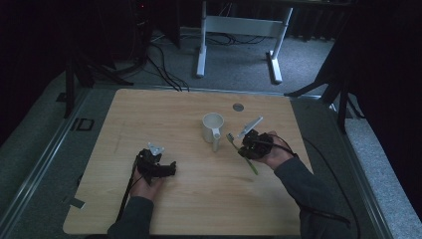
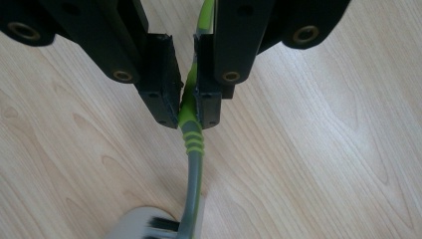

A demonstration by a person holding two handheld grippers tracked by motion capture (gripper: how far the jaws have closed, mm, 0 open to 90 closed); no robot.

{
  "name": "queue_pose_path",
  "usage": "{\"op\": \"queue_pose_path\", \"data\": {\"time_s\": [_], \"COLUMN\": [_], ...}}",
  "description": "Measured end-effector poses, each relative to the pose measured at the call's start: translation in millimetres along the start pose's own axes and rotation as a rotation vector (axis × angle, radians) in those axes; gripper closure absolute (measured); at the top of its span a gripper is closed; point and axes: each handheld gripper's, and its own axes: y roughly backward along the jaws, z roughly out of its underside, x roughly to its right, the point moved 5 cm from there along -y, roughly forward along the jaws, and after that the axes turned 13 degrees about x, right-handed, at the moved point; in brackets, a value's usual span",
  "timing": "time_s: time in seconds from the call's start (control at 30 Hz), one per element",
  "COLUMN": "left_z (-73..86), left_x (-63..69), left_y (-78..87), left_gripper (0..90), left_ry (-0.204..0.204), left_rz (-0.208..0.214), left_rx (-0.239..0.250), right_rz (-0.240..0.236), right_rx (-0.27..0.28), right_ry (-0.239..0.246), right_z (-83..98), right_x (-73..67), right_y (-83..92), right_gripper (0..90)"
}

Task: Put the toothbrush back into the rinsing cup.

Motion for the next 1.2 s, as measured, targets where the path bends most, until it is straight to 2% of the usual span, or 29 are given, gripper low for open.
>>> {"op": "queue_pose_path", "data": {"time_s": [0.33, 0.63, 1.2], "left_z": [0.0, 0.0, 0.0], "left_x": [0.0, 0.0, 0.0], "left_y": [0.0, 0.1, 0.1], "left_gripper": [7.0, 7.0, 7.0], "left_ry": [0.000, 0.001, 0.000], "left_rz": [0.000, 0.000, 0.001], "left_rx": [0.000, -0.001, -0.001], "right_rz": [0.017, 0.009, 0.048], "right_rx": [0.054, 0.108, 0.188], "right_ry": [-0.038, -0.072, -0.106], "right_z": [-1.1, -4.5, -8.8], "right_x": [6.4, 9.3, 16.5], "right_y": [6.9, 11.6, 15.6], "right_gripper": [80.5, 80.5, 80.5]}}
